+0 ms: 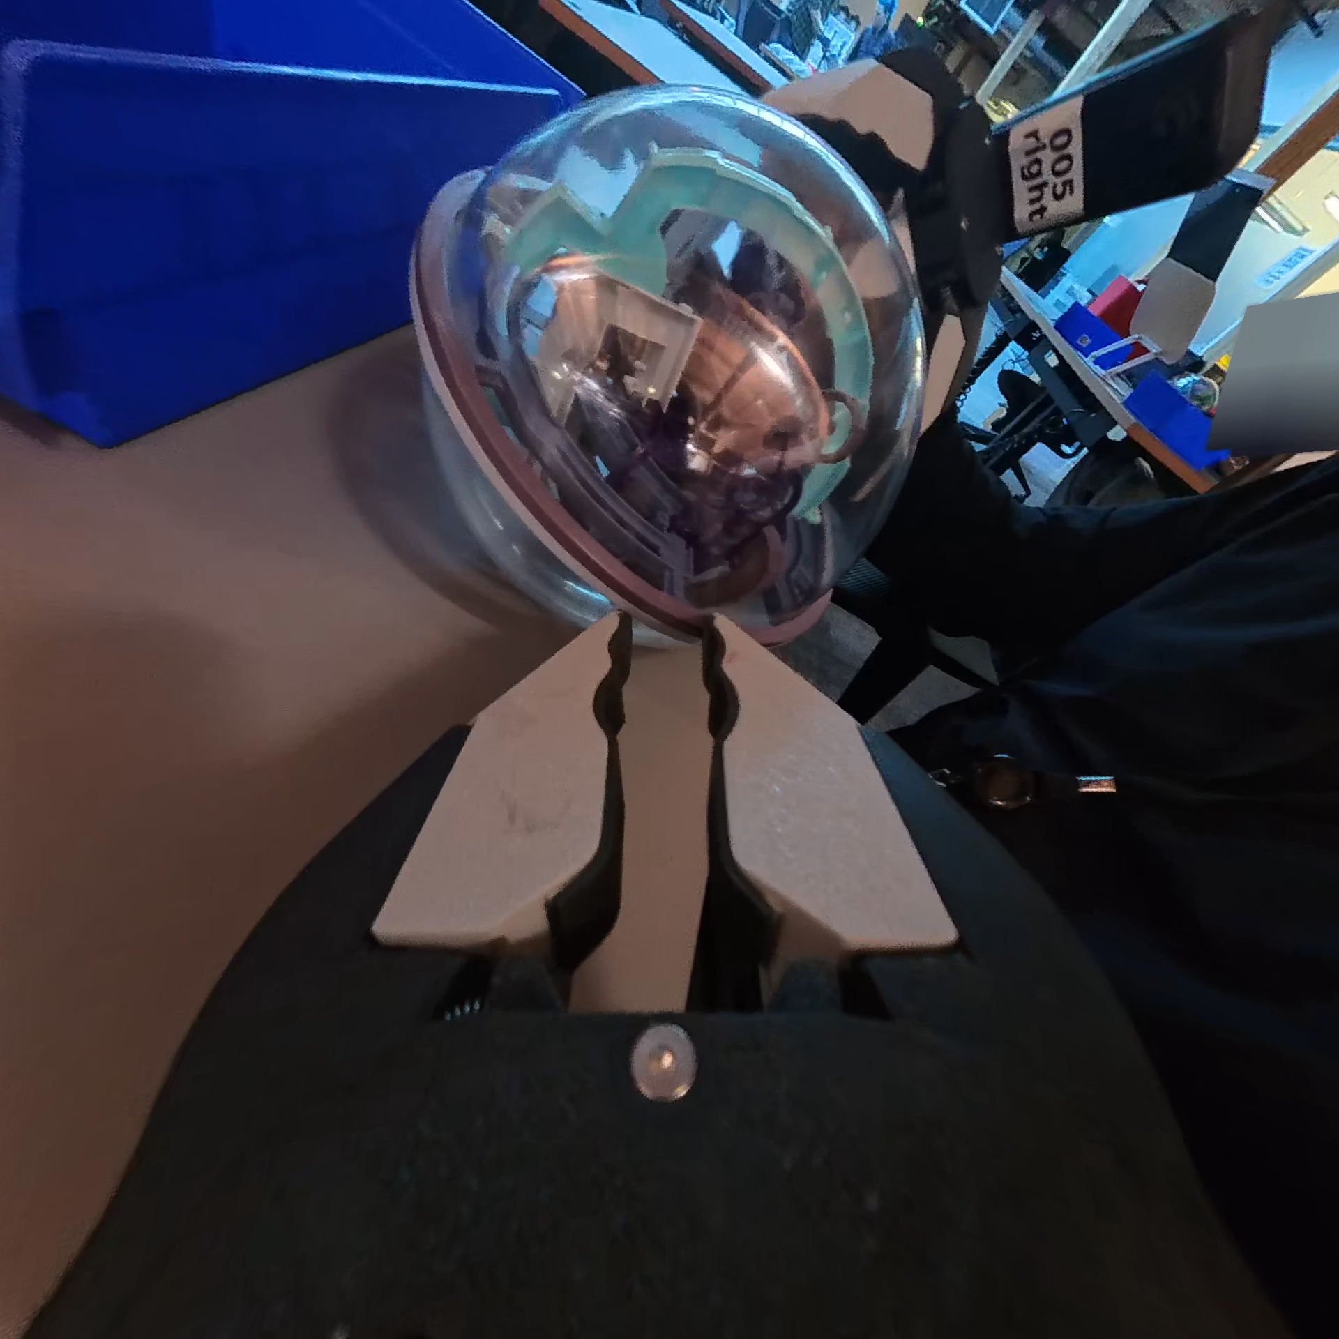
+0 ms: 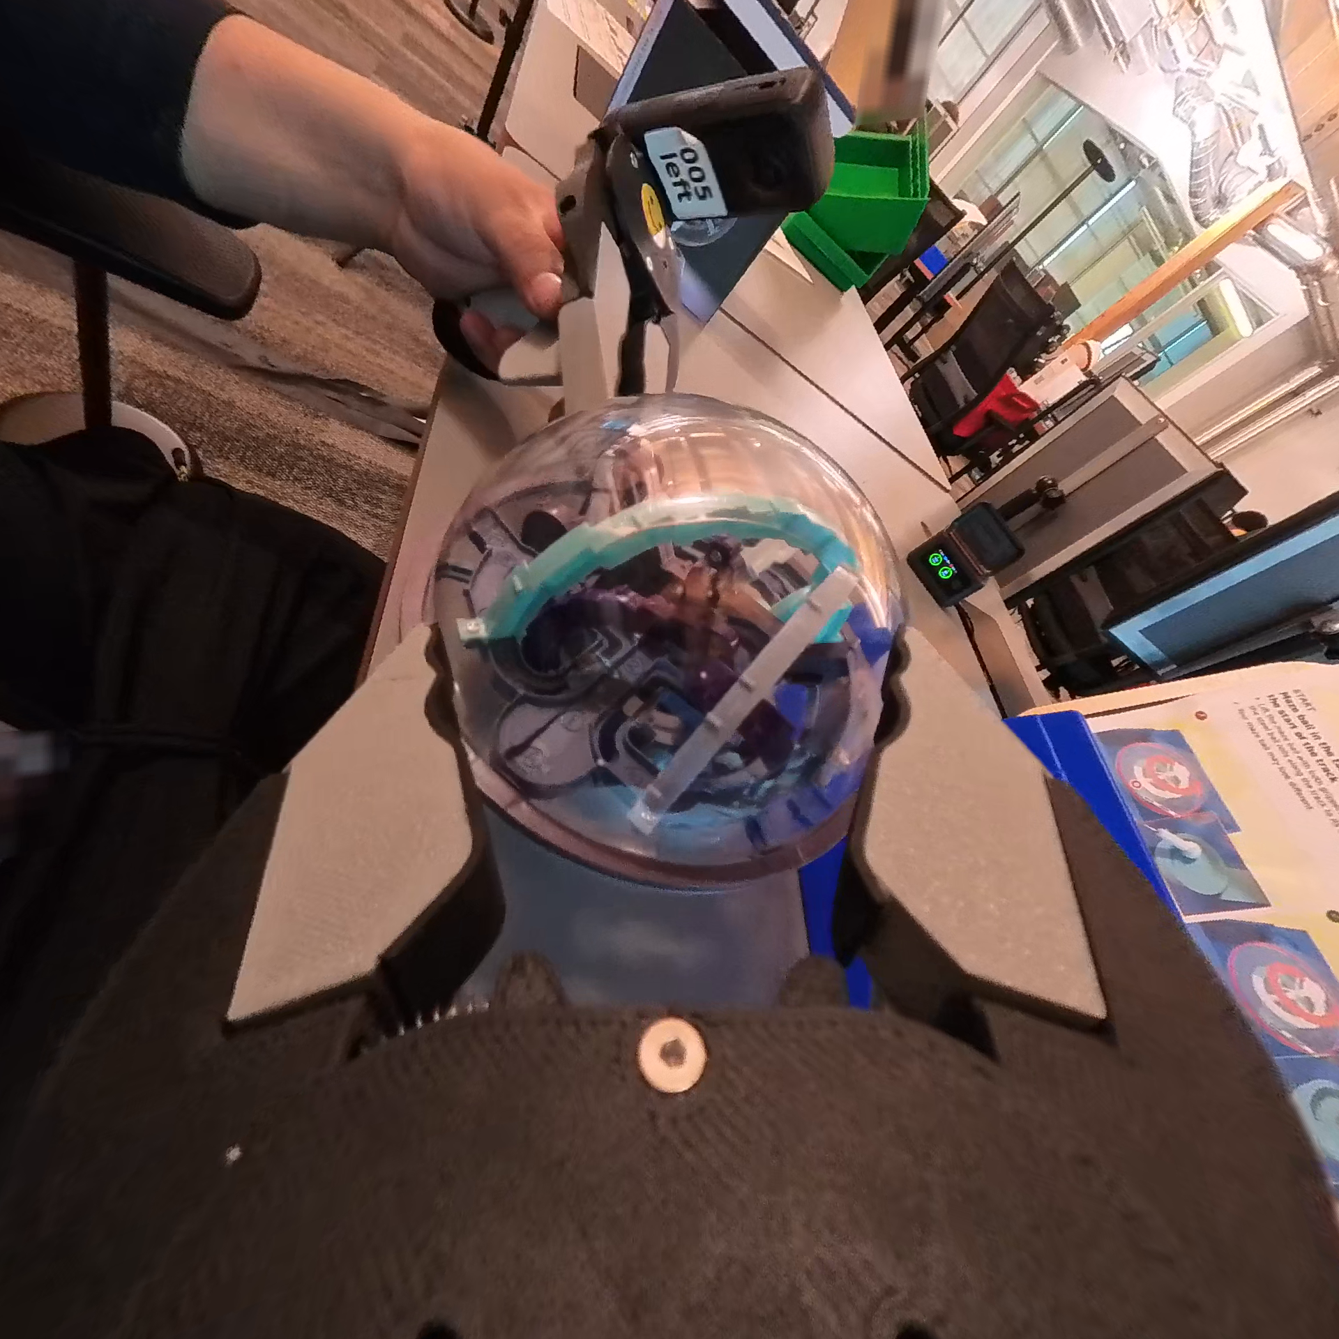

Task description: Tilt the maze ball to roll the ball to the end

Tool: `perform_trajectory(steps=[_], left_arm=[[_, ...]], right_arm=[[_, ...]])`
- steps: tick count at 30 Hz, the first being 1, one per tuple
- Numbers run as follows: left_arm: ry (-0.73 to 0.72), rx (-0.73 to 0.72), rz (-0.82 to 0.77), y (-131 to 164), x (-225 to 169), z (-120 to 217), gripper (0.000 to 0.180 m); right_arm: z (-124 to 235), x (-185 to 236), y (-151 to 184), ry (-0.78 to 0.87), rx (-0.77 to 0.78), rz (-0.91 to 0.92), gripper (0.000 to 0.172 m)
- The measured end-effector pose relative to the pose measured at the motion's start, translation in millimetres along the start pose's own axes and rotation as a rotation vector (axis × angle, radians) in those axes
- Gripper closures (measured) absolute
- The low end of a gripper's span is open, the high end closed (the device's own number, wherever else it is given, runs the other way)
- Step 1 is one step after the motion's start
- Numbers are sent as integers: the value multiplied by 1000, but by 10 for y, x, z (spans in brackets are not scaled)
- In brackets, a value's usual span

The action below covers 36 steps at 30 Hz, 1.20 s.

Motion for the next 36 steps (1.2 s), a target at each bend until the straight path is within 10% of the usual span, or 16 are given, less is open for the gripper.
perform_trajectory(steps=[36], left_arm=[[199,1,114,17,-91,-214,168]], right_arm=[[110,-9,21,-32,-16,-34,56]])
Point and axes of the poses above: each gripper's, where its closed fingertips meet, z back along the fingers, y out of its underside, x = y × z across the jaws, the point moved 3 cm from there along z, back along the fingers, and after that the axes turned 14 degrees about x, right-handed, at the moved point
